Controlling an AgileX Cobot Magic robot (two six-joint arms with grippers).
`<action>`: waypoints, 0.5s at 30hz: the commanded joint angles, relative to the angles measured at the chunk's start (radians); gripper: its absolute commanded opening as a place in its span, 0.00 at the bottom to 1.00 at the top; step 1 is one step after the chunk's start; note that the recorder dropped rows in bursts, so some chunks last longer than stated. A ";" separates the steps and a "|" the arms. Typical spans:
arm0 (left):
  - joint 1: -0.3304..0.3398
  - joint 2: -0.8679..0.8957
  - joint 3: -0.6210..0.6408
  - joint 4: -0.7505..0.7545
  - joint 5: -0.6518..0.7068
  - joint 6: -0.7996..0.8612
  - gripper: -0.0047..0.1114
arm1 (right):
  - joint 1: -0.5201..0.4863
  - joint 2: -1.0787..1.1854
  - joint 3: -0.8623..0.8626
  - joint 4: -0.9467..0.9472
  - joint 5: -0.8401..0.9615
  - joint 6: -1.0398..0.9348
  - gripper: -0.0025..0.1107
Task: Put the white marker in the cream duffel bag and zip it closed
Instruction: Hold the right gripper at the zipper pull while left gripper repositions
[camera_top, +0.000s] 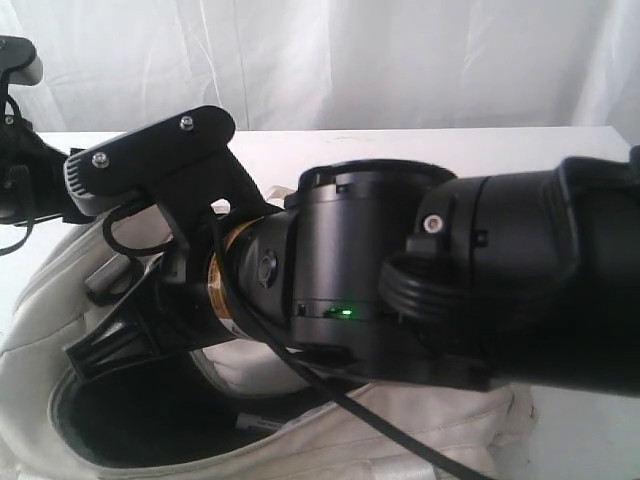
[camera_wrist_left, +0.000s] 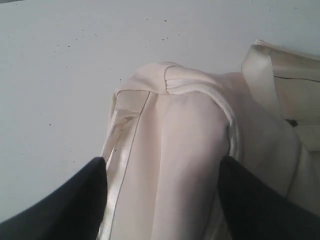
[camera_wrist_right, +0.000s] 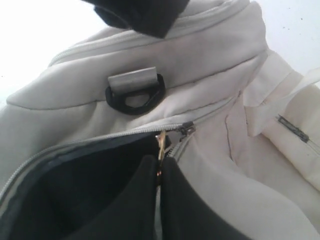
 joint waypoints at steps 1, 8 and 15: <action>0.004 0.029 -0.005 0.000 -0.047 -0.038 0.62 | 0.010 -0.021 0.003 0.005 0.004 -0.013 0.02; 0.004 0.086 -0.005 -0.045 -0.083 -0.080 0.62 | 0.010 -0.021 0.003 0.005 0.010 -0.019 0.02; 0.004 0.059 -0.005 -0.101 -0.072 -0.075 0.62 | 0.010 -0.021 0.003 0.001 0.031 -0.044 0.02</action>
